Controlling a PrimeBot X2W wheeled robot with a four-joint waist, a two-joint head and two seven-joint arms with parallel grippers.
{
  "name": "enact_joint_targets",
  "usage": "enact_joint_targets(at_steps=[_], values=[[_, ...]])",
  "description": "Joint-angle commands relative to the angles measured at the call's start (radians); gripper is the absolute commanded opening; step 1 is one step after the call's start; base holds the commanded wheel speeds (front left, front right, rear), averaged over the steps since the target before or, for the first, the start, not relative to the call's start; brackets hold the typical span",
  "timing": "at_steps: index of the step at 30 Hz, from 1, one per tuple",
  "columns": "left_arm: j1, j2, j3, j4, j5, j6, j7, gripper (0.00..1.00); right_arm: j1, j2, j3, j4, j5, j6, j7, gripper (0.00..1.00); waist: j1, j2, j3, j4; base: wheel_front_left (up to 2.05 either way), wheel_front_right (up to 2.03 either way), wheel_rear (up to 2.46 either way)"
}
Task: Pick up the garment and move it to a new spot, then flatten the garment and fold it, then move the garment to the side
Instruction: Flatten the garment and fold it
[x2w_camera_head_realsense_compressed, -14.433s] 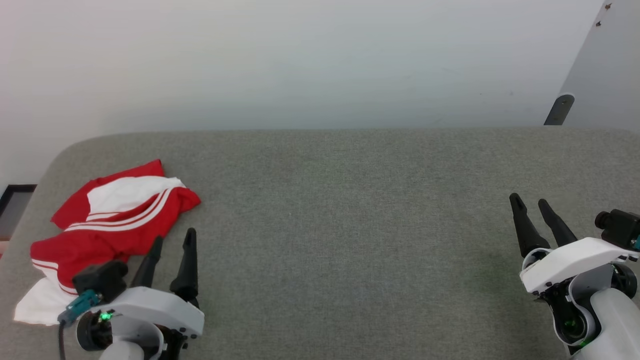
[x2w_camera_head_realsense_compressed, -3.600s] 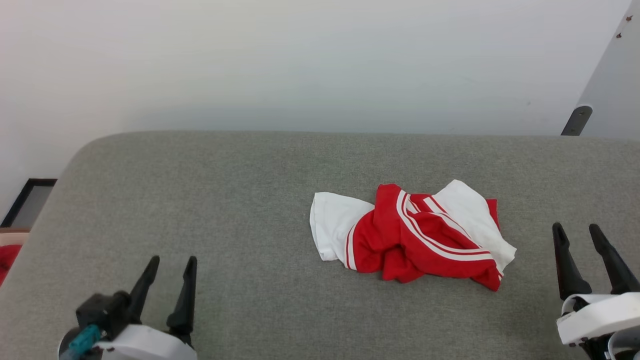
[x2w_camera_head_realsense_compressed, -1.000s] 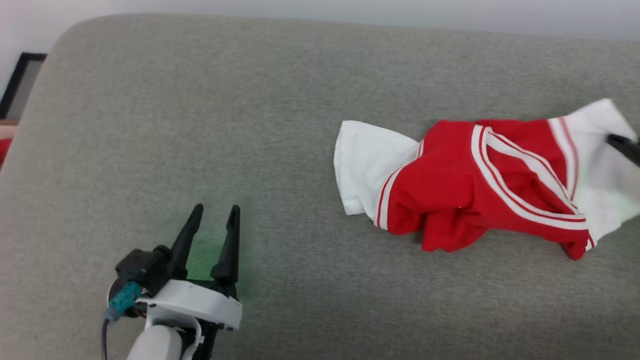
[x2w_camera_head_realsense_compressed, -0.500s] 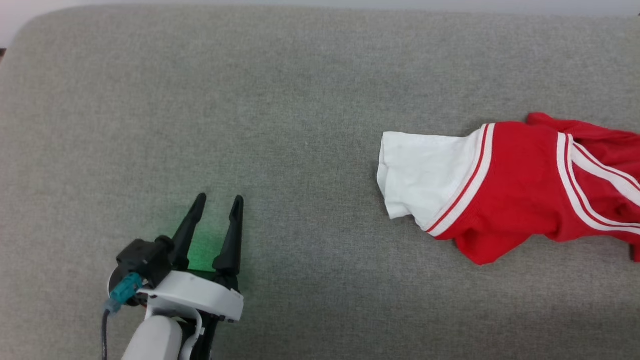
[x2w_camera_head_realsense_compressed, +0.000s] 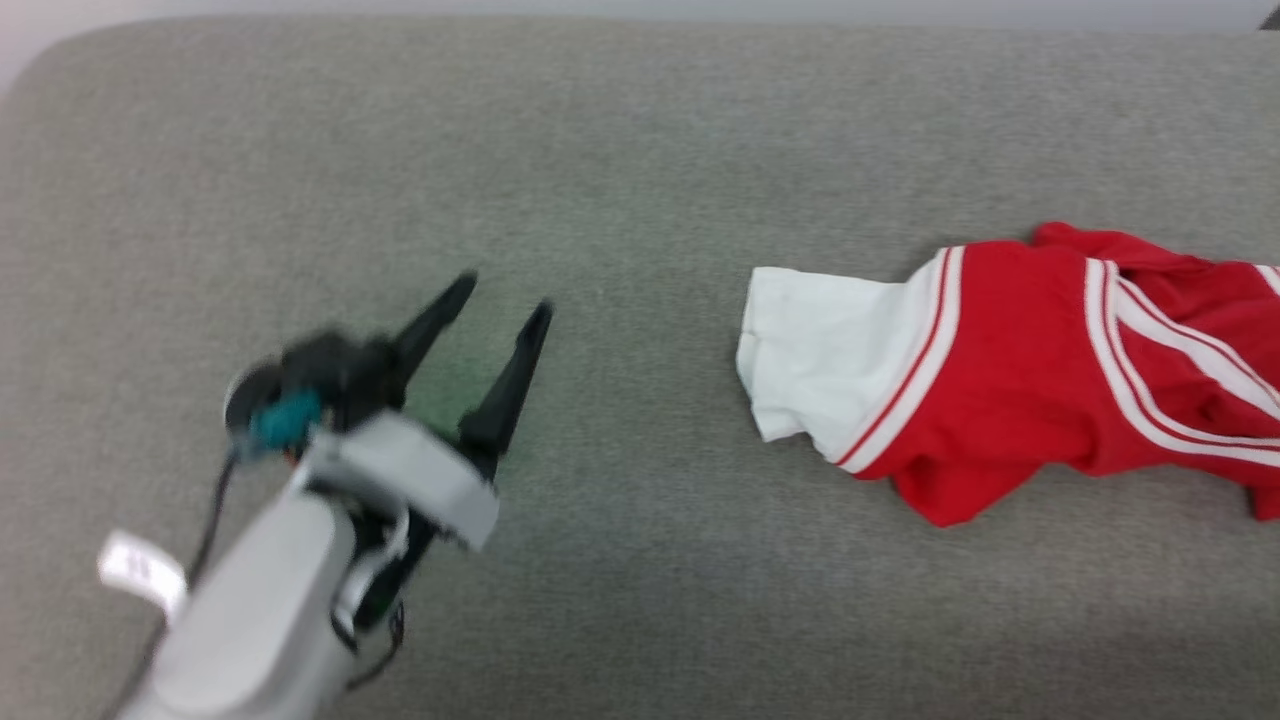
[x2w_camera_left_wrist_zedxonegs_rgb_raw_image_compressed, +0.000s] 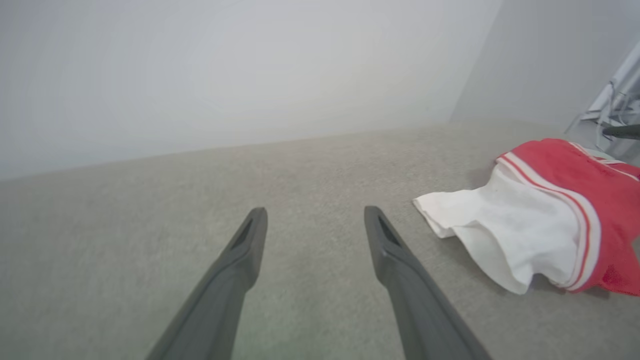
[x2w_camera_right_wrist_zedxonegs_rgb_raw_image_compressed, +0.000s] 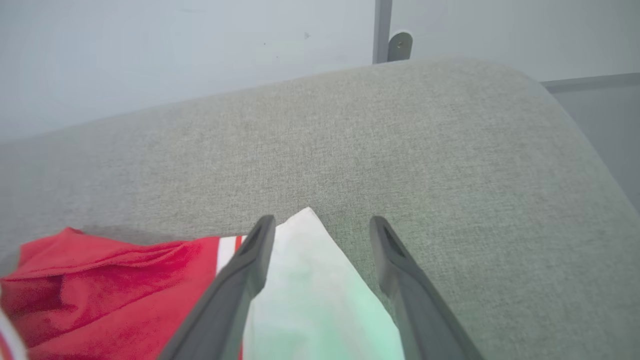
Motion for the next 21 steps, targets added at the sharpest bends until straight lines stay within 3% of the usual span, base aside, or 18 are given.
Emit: enact_joint_targets(at_steps=[1, 5, 9, 13, 21], values=[[-0.050, 0.025, -0.046, -0.014, -0.050, -0.002, 0.046, 1.00, 0.033, 0.003, -0.008, -0.036, 0.011, 0.000, -0.023, 1.00, 0.0000, 0.0000, -0.017, -0.036, 0.00, 0.00, 0.00], [-0.235, 0.135, -0.244, -0.046, -0.187, -0.001, 0.243, 1.00, 0.112, 0.030, -0.025, -0.224, 0.060, 0.000, -0.078, 1.00, 0.0000, 0.0000, -0.006, -0.103, 0.00, 0.00, 0.00], [-0.415, 0.195, -0.383, -0.028, -0.374, -0.001, 0.428, 1.00, 0.214, 0.068, -0.015, -0.427, 0.076, 0.000, -0.096, 1.00, 0.0000, 0.0000, 0.031, -0.183, 0.00, 0.00, 0.00], [-0.563, 0.223, -0.488, 0.033, -0.521, -0.001, 0.602, 1.00, 0.286, 0.103, -0.012, -0.566, 0.054, 0.000, -0.095, 1.00, 0.0000, 0.0000, 0.074, -0.263, 0.00, 0.00, 0.00], [-0.735, 0.241, -0.681, 0.195, -0.629, -0.001, 0.825, 1.00, 0.346, 0.165, -0.044, -0.705, -0.002, 0.000, -0.080, 1.00, 0.0000, 0.0000, 0.131, -0.374, 0.00, 0.00, 0.00]])
